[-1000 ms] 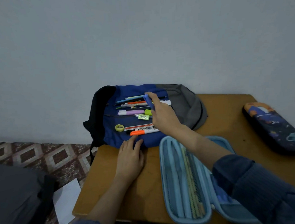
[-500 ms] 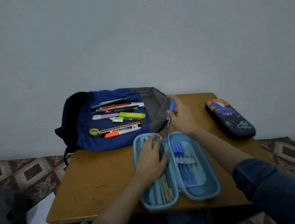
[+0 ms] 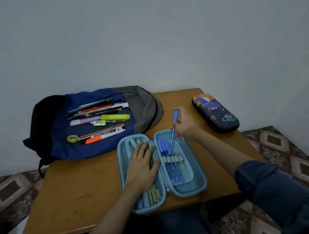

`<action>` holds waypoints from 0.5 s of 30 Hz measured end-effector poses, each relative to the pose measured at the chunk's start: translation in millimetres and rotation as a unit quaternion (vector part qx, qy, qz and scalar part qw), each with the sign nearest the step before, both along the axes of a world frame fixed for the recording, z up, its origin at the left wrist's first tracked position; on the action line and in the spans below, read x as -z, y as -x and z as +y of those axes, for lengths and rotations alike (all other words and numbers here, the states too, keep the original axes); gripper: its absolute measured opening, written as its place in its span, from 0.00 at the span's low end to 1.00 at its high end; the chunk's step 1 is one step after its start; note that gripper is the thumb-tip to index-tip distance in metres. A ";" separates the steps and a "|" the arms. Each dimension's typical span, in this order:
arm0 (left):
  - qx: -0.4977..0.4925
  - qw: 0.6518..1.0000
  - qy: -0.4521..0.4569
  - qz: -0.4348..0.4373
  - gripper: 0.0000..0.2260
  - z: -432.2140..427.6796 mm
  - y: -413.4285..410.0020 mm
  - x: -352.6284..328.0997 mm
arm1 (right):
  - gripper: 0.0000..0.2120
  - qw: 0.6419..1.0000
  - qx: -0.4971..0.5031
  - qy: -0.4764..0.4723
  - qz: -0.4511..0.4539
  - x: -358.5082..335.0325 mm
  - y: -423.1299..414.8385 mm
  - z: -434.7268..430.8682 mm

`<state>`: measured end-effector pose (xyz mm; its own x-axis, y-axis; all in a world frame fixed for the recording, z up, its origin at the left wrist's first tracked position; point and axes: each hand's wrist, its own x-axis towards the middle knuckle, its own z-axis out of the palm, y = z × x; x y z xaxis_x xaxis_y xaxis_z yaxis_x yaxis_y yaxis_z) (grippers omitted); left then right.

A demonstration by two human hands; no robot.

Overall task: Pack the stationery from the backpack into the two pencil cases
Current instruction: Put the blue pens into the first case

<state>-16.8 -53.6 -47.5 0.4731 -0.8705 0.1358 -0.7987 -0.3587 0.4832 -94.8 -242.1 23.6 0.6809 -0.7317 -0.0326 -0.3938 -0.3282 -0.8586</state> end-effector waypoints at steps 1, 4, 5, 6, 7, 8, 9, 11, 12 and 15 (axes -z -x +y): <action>-0.001 1.000 0.000 0.002 0.31 0.3 0.1 -0.7 | 0.22 0.999 0.013 -0.031 -0.011 -0.4 -0.8 -1.5; -0.001 1.000 -0.004 0.002 0.25 1.0 0.2 -1.8 | 0.22 0.992 0.055 -0.095 -0.057 -2.9 -1.6 -6.0; 0.000 1.000 -0.004 0.003 0.24 1.0 0.4 -2.4 | 0.20 0.992 0.063 -0.091 -0.067 -3.2 -0.9 -7.4; -0.001 1.000 -0.003 0.005 0.23 1.0 0.3 -2.4 | 0.17 0.992 0.066 -0.077 -0.075 -3.1 -0.1 -8.1; -0.001 1.000 -0.001 0.007 0.23 0.9 0.5 -2.7 | 0.15 0.993 0.064 -0.059 -0.082 -2.8 1.4 -8.5; -0.001 1.000 0.000 0.008 0.23 1.0 0.4 -2.9 | 0.15 0.993 0.063 -0.041 -0.088 -1.4 2.0 -8.9; -0.001 1.000 0.001 0.009 0.23 0.8 0.5 -3.1 | 0.14 0.993 0.064 -0.023 -0.092 0.2 3.0 -9.0; -0.002 1.000 0.003 0.010 0.23 0.7 0.2 -2.9 | 0.14 0.993 0.068 0.010 -0.091 5.1 2.8 -7.6; -0.002 1.000 0.004 0.009 0.23 0.7 0.2 -2.4 | 0.14 0.994 0.067 0.020 -0.087 7.9 2.5 -6.1; -0.004 1.000 0.007 0.010 0.22 0.4 0.3 -2.6 | 0.17 0.996 0.056 0.039 -0.065 11.4 1.6 -2.5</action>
<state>-17.1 -53.2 -44.9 0.4821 -0.8649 0.1395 -0.7865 -0.3571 0.5038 -96.4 -244.6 12.2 0.5905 -0.7996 0.1097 -0.3186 -0.3559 -0.8785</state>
